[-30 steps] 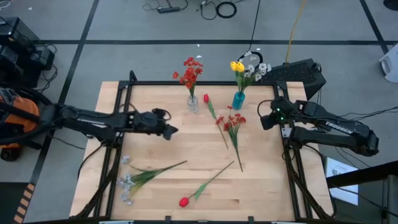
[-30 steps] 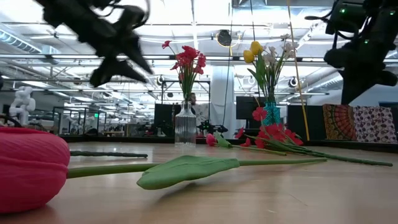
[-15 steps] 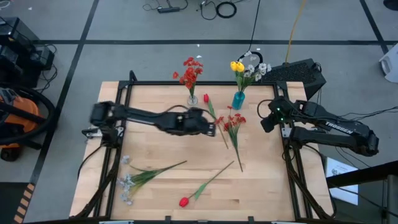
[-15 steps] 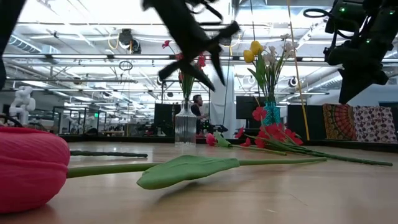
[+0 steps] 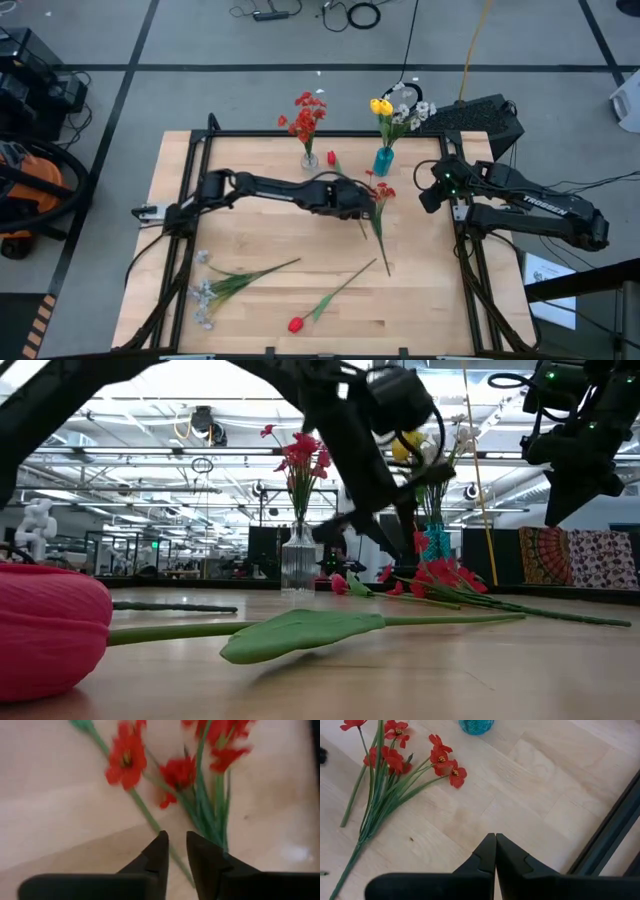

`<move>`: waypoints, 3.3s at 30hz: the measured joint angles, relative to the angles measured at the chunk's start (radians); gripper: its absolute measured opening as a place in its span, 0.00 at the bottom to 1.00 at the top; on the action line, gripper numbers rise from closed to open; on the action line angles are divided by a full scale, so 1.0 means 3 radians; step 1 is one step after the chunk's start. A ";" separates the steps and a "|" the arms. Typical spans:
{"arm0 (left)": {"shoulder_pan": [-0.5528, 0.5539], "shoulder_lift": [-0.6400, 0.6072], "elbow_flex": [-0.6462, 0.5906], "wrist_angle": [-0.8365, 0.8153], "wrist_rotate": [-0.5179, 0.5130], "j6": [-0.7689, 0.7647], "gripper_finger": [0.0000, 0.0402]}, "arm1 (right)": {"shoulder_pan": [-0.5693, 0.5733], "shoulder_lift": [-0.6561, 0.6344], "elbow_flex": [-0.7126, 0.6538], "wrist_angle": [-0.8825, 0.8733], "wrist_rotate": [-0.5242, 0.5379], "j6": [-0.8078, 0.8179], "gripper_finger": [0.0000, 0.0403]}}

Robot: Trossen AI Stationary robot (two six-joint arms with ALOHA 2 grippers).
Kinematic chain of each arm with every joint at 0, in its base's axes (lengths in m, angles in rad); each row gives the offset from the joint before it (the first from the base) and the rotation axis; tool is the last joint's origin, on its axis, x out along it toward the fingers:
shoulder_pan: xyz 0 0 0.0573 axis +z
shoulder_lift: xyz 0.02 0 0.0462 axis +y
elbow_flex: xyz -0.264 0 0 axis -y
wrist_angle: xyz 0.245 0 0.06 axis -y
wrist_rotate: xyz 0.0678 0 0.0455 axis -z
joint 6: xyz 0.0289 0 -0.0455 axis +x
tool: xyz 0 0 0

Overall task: Sort flowers into vase by color
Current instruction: Put the top red tulip into the transparent vase

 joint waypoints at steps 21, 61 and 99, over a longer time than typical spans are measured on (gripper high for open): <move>0.0135 0.0125 -0.0018 0.0365 0.0007 -0.0055 0.12 | -0.0001 0.0000 0.0000 0.0029 -0.0087 -0.0086 0.00; -0.0025 -0.0304 -0.0158 -0.1726 0.0698 0.0385 0.23 | -0.0001 0.0000 0.0000 0.0043 -0.0084 -0.0086 0.00; 0.0607 -0.0032 -0.0151 -0.1092 0.0024 0.1173 0.23 | 0.0000 0.0000 0.0000 0.0042 -0.0084 -0.0072 0.00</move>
